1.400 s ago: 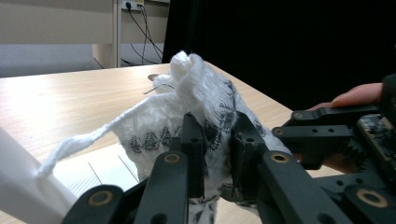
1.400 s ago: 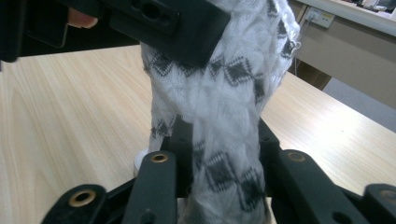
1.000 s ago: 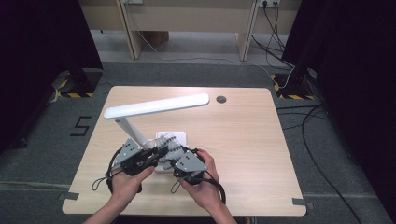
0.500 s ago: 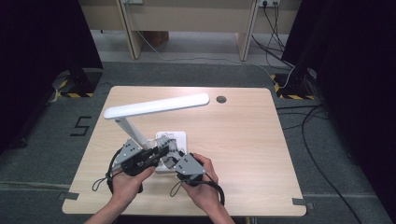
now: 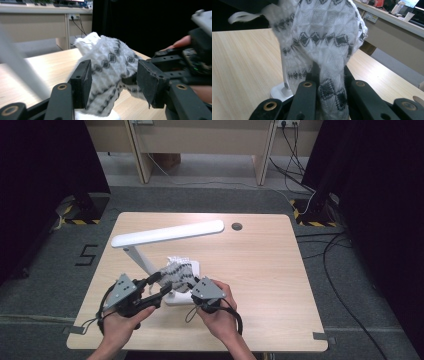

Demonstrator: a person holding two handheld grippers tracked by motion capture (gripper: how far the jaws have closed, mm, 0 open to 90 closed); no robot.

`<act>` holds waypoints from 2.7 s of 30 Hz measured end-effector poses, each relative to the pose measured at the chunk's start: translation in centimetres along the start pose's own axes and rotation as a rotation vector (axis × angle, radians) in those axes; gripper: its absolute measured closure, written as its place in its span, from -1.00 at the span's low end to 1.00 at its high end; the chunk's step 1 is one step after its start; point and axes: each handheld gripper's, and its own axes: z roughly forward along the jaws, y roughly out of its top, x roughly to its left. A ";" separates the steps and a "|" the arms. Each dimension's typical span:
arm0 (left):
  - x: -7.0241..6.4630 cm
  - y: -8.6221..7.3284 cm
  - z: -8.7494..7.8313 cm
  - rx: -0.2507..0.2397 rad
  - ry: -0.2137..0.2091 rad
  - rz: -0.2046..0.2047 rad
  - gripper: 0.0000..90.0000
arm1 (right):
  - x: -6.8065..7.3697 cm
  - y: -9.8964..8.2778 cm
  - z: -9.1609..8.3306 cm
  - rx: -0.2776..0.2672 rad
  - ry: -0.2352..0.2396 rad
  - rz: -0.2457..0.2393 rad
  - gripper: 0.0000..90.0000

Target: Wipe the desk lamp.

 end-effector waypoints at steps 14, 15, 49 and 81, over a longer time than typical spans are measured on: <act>5.9 2.0 -5.1 0.021 0.169 0.084 0.10 | 0.2 2.9 1.4 -0.033 0.001 -0.003 0.80; 6.2 0.9 -4.4 0.060 0.154 0.085 0.12 | 0.2 3.3 1.5 -0.040 0.001 -0.012 0.80; 5.2 -10.4 5.9 0.429 -0.114 0.157 0.09 | 0.2 9.0 2.7 -0.082 0.041 -0.012 0.77; 5.5 -11.3 5.9 0.466 -0.101 0.174 0.11 | 0.3 8.5 5.4 -0.029 0.073 0.037 0.76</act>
